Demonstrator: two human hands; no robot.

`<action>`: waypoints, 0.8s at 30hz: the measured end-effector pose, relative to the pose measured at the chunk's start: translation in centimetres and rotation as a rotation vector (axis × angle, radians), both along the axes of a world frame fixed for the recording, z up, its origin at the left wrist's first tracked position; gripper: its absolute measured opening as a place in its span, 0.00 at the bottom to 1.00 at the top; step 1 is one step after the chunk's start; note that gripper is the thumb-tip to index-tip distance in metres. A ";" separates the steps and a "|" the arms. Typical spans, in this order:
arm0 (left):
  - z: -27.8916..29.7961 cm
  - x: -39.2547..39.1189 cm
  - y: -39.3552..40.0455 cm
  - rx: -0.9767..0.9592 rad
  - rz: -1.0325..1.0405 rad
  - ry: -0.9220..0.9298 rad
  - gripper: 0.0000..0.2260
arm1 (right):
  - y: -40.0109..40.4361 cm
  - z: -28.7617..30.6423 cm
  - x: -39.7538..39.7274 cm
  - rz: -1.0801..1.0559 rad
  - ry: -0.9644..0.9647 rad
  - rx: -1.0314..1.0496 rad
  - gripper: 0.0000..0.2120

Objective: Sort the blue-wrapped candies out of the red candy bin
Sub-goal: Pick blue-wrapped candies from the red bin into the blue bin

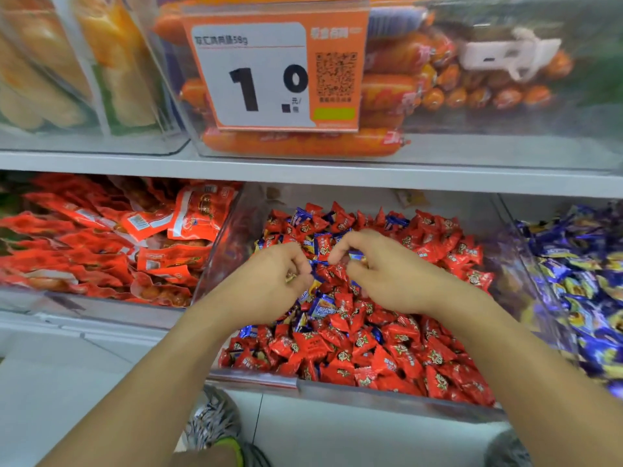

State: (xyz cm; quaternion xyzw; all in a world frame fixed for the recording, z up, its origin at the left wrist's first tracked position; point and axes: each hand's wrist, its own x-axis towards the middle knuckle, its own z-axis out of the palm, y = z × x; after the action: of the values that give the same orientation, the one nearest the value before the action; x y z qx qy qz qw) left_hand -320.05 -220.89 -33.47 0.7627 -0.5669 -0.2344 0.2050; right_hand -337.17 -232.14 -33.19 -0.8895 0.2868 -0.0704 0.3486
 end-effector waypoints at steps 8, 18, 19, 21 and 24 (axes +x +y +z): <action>-0.3 0.1 0.2 0.050 0.008 -0.085 0.04 | 1.7 -1.9 2.6 0.116 0.252 -0.228 0.13; -1.2 0.0 -0.1 0.072 -0.094 -0.192 0.04 | 0.3 -0.6 1.8 0.000 0.134 -0.112 0.06; -1.1 -0.2 -0.2 0.068 -0.095 -0.204 0.06 | 0.0 -0.1 1.5 -0.027 0.109 -0.095 0.06; -1.0 -0.7 -0.6 0.053 -0.097 -0.258 0.08 | -0.5 0.8 0.8 -0.076 0.050 -0.065 0.06; -1.6 -1.7 -1.3 0.054 -0.141 -0.288 0.07 | -1.0 1.0 -0.5 -0.125 0.016 0.001 0.01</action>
State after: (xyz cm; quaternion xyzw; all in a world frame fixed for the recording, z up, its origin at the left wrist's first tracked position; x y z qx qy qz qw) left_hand -321.77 -222.23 -35.05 0.7521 -0.6359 -0.1515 0.0841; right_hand -337.62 -233.16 -32.18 -0.8703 0.3445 -0.0850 0.3416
